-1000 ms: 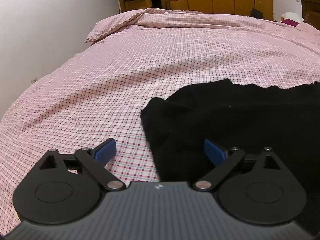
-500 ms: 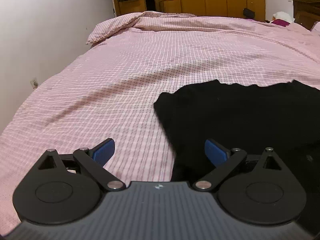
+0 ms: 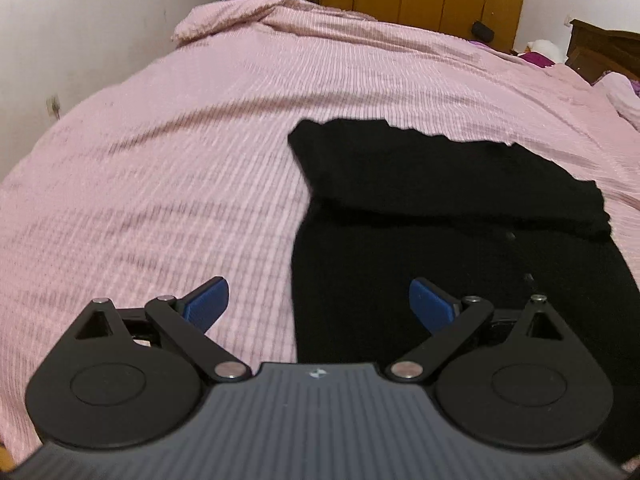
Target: Fold small clothes
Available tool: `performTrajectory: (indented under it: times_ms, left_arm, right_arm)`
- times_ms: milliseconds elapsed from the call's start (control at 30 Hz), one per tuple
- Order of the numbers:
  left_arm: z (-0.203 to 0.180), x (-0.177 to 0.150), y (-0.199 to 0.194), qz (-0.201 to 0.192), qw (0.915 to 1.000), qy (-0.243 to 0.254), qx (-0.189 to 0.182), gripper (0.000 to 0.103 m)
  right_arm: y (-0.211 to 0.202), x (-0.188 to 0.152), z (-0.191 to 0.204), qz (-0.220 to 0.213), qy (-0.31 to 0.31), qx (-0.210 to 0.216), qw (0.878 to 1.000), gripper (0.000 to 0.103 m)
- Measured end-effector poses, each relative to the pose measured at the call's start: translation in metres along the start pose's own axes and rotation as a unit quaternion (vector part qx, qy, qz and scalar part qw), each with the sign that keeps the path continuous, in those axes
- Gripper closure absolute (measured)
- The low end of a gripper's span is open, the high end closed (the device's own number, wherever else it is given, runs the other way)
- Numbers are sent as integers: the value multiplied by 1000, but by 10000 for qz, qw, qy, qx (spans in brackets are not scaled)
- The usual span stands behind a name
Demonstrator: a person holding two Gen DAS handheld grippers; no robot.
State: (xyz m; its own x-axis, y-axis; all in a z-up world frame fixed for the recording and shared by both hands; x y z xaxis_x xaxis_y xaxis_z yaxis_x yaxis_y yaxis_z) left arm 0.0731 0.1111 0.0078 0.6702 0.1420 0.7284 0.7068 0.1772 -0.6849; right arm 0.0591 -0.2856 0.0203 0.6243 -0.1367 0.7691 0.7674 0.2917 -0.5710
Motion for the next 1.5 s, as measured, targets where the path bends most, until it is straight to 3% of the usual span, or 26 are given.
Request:
performTrajectory:
  times_ms: [167, 533, 667, 833, 1000, 1267, 1333, 1400, 1500]
  left_arm:
    - [4, -29, -11, 218, 9995, -201, -76, 4]
    - [7, -97, -9, 795, 9965, -100, -227, 4]
    - [7, -111, -2, 1020, 9929, -309, -523, 4]
    - [12, -118, -4, 924, 9914, -487, -790, 5]
    - [14, -126, -12, 893, 9887, -474, -1110, 21]
    - [7, -133, -11, 1047, 9846, -376, -1345, 35]
    - [5, -133, -12, 1005, 9866, -386, -1223, 53]
    - [9, -132, -11, 990, 9857, -461, -1284, 62]
    - [11, -133, -14, 1009, 9834, -496, -1423, 65]
  right_arm:
    - [-16, -31, 3, 116, -60, 33, 9999, 49]
    - [-30, -83, -11, 496, 223, -18, 9985, 49]
    - [-28, -92, -16, 574, 360, -49, 9977, 49]
    - [-23, -103, -21, 591, 557, -16, 9967, 49]
    - [-29, -105, -20, 797, 686, 133, 9944, 49]
    - [-27, -110, -24, 840, 719, 242, 9936, 50]
    - [-26, -111, -24, 823, 705, 252, 9938, 50]
    - [-28, -112, -25, 742, 808, 289, 9935, 48]
    - [-31, -111, -23, 714, 816, 403, 9933, 47]
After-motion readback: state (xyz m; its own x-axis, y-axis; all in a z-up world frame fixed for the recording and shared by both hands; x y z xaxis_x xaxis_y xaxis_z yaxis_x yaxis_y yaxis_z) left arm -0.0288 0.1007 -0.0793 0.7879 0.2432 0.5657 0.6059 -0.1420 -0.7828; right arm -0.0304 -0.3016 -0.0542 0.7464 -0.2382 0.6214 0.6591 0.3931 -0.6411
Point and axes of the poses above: each gripper's, at about its wrist camera, not at the fingertips, and y roughly the way its jaws point, z to its left, x to its top, the point moved 1 cm from there along y, roughly the way its jaws point, and after that the axes turned 7 degrees about x, right-handed, at the moved point
